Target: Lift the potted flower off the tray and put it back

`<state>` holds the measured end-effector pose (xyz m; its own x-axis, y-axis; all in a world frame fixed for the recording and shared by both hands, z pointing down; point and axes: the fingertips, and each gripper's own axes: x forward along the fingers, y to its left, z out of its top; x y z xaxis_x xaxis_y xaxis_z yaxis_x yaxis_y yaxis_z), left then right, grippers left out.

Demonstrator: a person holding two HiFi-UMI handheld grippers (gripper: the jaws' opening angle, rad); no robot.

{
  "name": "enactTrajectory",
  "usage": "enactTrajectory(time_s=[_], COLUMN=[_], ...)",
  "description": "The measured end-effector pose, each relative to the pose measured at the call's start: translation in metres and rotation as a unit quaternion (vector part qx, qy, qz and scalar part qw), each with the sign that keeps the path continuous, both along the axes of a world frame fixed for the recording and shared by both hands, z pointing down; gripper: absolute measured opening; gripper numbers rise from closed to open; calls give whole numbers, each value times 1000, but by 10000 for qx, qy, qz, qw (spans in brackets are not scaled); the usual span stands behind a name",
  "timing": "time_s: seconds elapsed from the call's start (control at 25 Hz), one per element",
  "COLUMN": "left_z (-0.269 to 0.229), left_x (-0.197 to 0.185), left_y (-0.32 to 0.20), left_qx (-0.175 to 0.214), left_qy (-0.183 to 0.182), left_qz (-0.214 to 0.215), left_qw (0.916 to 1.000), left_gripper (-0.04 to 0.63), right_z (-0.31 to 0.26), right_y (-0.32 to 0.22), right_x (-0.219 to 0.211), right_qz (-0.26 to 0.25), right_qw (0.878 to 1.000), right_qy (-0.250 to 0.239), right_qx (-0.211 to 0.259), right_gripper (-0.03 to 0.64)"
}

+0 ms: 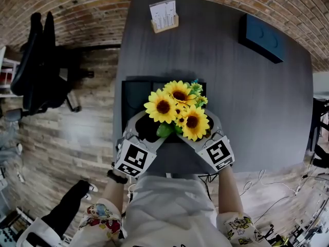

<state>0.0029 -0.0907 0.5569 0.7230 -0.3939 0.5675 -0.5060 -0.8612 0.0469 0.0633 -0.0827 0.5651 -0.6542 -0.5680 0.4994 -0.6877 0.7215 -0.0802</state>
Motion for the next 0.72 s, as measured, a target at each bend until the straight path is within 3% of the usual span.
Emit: enactTrajectory(time_s=[0.36, 0.72], left_z=[-15, -52], left_x=[-11, -18], left_y=[5, 11], left_qx=[-10, 395], left_qy=[202, 336], left_qz=[-311, -548], left_qw=[9993, 9972], left_gripper=[368, 370], right_z=[-18, -57], right_y=[7, 19], right_x=[9, 20], right_qz=[154, 192], right_qw=[9998, 9983], right_qy=[-76, -140], right_qx=[140, 533], right_gripper=[446, 448])
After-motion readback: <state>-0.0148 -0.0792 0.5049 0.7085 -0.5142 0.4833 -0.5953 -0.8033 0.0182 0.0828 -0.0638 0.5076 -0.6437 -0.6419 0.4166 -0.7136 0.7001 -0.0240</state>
